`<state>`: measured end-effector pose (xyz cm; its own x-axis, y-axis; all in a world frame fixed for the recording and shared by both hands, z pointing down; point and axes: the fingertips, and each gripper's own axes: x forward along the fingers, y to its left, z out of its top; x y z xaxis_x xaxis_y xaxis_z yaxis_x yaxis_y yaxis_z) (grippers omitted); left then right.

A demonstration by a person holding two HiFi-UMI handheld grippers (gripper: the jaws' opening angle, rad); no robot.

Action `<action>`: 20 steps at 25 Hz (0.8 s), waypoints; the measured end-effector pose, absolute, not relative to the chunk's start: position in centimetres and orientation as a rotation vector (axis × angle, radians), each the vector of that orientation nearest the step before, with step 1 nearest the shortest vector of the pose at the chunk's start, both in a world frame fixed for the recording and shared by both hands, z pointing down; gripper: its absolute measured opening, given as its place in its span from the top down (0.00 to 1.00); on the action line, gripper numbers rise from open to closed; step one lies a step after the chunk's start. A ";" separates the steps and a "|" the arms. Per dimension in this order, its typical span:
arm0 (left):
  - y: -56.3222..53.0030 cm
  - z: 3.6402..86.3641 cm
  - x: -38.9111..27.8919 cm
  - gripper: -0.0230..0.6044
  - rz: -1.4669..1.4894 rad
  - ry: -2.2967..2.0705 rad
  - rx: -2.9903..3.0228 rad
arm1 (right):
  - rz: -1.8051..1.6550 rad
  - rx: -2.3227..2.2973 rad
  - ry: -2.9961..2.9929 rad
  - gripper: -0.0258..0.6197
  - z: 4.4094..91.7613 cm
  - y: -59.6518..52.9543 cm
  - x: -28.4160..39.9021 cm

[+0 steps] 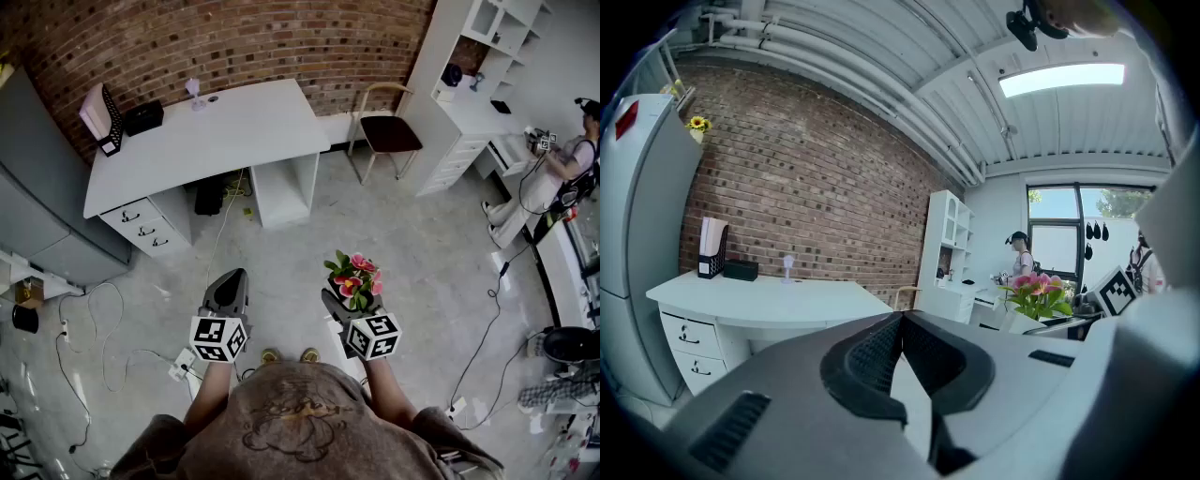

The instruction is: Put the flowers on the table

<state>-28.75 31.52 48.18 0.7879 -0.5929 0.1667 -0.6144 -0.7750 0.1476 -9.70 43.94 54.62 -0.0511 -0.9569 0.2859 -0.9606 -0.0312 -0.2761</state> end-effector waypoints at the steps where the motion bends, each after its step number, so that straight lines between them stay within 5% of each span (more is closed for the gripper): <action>1: 31.5 48.2 -28.8 0.93 0.165 -0.951 2.783 | 0.635 2.158 -2.180 0.41 54.6 43.9 -9.7; 20: 31.0 48.5 -30.2 0.93 0.170 -0.863 2.806 | 0.607 2.194 -2.138 0.41 54.6 44.3 -12.4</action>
<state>-30.16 30.99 48.50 0.8227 -0.5431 0.1677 -0.5662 -0.8093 0.1565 -12.39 44.26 54.56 -0.0127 -0.9582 0.2859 -0.9655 -0.0626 -0.2527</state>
